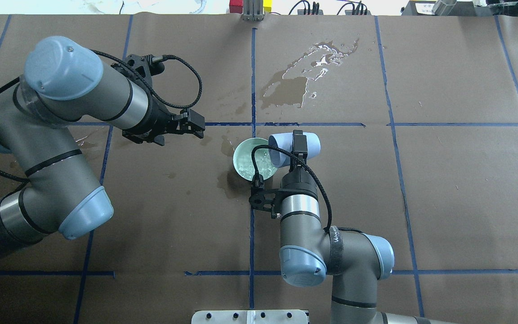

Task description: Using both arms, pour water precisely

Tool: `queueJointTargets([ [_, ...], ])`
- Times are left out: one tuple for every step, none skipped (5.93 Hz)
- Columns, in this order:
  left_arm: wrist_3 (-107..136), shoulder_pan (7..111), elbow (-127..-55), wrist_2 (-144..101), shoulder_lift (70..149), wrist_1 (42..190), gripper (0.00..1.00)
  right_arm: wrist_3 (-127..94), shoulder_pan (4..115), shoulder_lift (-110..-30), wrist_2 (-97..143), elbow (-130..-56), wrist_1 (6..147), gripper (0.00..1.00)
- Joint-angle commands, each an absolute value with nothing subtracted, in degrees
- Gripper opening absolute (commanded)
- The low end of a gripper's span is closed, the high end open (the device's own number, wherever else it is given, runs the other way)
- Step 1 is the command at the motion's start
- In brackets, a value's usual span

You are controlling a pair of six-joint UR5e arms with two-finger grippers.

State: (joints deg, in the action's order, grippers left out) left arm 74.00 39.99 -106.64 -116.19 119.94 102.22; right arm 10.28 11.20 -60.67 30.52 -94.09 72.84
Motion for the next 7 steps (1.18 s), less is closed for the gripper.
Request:
queueJointTargets([
  [74.00, 39.90, -106.70, -116.19, 119.71, 102.22, 1.00, 12.21, 11.16, -60.64, 29.71, -94.13, 74.78, 0.03],
  [74.00, 39.90, -106.70, -116.19, 119.71, 102.22, 1.00, 13.78, 11.16, -60.56, 29.62, -94.13, 75.32, 0.03],
  [74.00, 39.90, -106.79, -116.19, 119.62, 102.22, 1.00, 15.02, 11.16, -60.56, 28.92, -94.04, 75.32, 0.03],
  [74.00, 39.90, -106.79, -116.19, 119.62, 102.22, 1.00, 17.81, 11.25, -60.56, 28.74, -94.13, 75.32, 0.03],
  [74.09, 39.90, -106.79, -116.19, 119.62, 102.22, 1.00, 18.45, 11.25, -60.64, 28.48, -94.13, 75.41, 0.03],
  [74.09, 39.99, -106.87, -116.19, 119.62, 102.22, 1.00, 20.20, 11.34, -60.56, 28.22, -94.13, 75.41, 0.03],
  [74.09, 39.99, -106.87, -116.19, 119.62, 102.22, 1.00, 21.08, 11.34, -60.56, 28.21, -94.13, 75.41, 0.03],
])
